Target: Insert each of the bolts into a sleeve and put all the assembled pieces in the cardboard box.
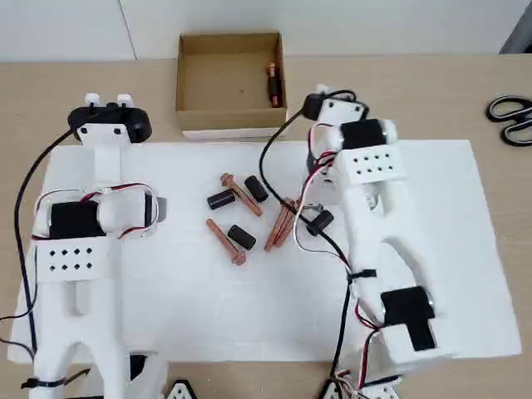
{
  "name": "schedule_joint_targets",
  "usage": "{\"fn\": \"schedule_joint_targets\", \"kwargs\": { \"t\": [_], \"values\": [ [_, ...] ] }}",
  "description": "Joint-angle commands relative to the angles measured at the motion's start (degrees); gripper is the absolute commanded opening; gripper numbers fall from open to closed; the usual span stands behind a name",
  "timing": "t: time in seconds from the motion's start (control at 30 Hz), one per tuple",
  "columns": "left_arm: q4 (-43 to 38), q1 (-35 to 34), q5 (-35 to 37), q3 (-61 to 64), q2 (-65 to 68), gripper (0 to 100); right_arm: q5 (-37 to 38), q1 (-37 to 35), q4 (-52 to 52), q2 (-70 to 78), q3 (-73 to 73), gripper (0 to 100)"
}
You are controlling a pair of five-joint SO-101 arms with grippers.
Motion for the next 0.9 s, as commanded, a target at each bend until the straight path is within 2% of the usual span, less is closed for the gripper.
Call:
{"fn": "schedule_joint_targets", "kwargs": {
  "t": [0.0,0.07,0.2,0.27,0.87],
  "values": [
    [-1.1,0.4,0.6,0.1,-0.1,19,-0.6,-0.7,-3.0,1.5,-2.7,27.8],
    [-1.2,0.4,0.6,0.6,-0.1,19,-2.8,-1.9,-3.4,4.1,-2.8,27.8],
    [-3.3,0.4,0.6,2.9,-0.1,19,-13.3,-2.9,-5.1,10.0,-3.1,27.9],
    [-4.5,0.4,0.6,4.5,-0.1,19,-16.0,-3.1,-5.2,12.5,-4.9,27.9],
    [-6.0,0.4,0.6,6.5,-0.4,19,-16.5,-2.9,-7.1,20.6,-8.8,27.7]
  ]
}}
